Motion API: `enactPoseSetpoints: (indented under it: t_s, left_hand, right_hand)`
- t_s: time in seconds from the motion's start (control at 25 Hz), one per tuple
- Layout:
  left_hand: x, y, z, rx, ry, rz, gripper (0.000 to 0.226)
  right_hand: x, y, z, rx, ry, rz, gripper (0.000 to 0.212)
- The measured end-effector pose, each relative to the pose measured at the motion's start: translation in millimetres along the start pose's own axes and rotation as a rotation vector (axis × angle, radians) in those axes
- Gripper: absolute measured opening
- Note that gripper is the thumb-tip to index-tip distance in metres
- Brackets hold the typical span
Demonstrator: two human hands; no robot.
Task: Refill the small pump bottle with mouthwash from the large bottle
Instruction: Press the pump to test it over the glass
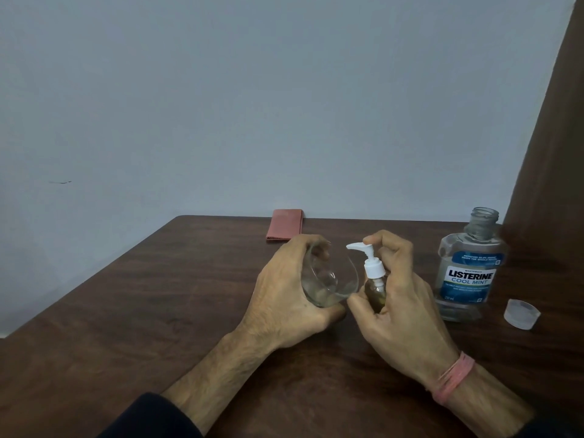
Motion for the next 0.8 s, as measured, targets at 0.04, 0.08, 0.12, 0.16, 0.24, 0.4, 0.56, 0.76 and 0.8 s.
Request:
enactPoseSetpoints:
  t_s: [0.04,0.08,0.12,0.16,0.24,0.4,0.56,0.76,0.8]
  left_hand:
    - [-0.3,0.2,0.0,-0.009,-0.002,0.009,0.088]
    - [-0.4,0.7,-0.1,-0.023,-0.001,0.013,0.088]
    - [0.0,1.4,-0.4,-0.043,0.002,0.017,0.088]
    - [-0.4,1.4,-1.0,-0.068,0.002,0.019,0.087]
    - [-2.0,1.2,-3.1,-0.134,-0.021,0.016,0.086]
    - [-8.3,0.8,-6.2,-0.207,-0.046,0.013,0.082]
    - [-10.4,-0.1,-2.5,-0.143,-0.011,-0.01,0.082]
    - [-7.0,-1.3,-0.4,-0.118,-0.033,-0.052,0.084]
    - [-6.4,-1.5,-0.6,-0.12,-0.04,-0.059,0.084]
  right_hand:
    - [-0.6,0.0,-0.2,-0.003,0.006,0.006,0.077]
    - [-1.5,0.2,-0.2,-0.003,0.008,0.004,0.077]
    - [-2.2,0.6,0.0,-0.002,0.009,-0.003,0.076]
    - [-2.8,0.7,0.1,0.0,0.008,-0.01,0.077]
    - [-1.6,0.4,-0.5,0.004,-0.003,-0.034,0.079]
    - [0.3,-1.9,0.2,0.036,-0.001,-0.092,0.075]
    - [-1.1,-2.2,1.0,0.05,0.019,-0.105,0.07]
    - [-6.0,-2.9,3.4,-0.021,0.12,-0.072,0.084]
    - [-7.8,-3.1,3.7,-0.027,0.147,-0.069,0.084]
Point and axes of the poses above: each hand's wrist, its own y-axis towards the middle knuckle, its own z-axis out of the palm, x = y × z, the point moved 2 cm from there along y, towards the middle knuckle, and after that the axes turned 2 degrees about -y, right-handed, at the moved point
